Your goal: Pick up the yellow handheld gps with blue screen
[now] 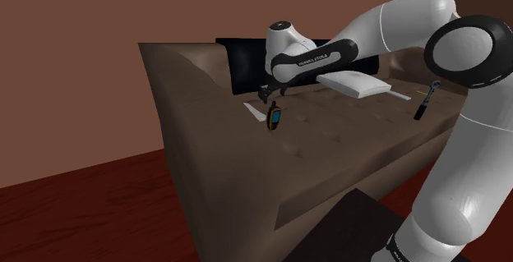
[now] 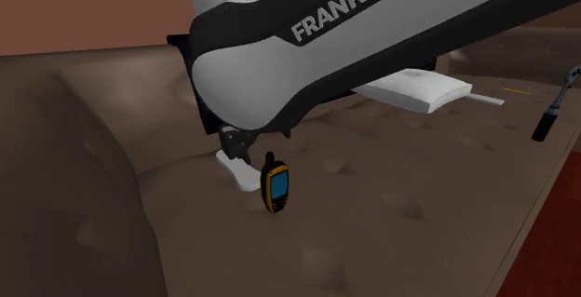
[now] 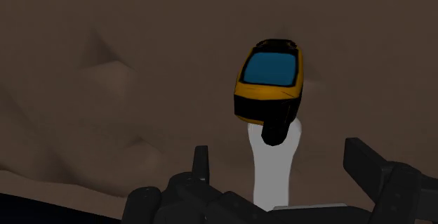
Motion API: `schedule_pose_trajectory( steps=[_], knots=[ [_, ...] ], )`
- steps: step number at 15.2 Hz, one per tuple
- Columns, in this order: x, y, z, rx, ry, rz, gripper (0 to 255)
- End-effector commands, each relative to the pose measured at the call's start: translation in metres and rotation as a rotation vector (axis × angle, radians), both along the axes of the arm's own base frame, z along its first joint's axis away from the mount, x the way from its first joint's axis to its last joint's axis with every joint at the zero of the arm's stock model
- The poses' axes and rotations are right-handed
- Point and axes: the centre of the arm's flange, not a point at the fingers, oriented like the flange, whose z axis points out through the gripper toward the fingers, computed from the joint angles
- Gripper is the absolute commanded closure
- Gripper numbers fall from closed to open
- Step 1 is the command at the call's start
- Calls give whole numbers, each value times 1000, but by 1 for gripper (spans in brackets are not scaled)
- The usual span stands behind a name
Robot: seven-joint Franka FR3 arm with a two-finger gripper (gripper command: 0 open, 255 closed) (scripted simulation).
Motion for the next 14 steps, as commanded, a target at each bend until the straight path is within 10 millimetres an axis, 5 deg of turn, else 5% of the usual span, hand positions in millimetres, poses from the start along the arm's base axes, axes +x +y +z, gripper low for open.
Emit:
schedule_pose_trajectory(
  steps=[1,9,10,14],
  knots=[
    [10,-7,-4,-14,-12,-9,0],
    [10,-7,-39,-14,-12,-9,0],
    [11,-6,-39,-13,-12,-9,255],
    [10,-6,-39,-14,-12,-9,255]
  ],
)
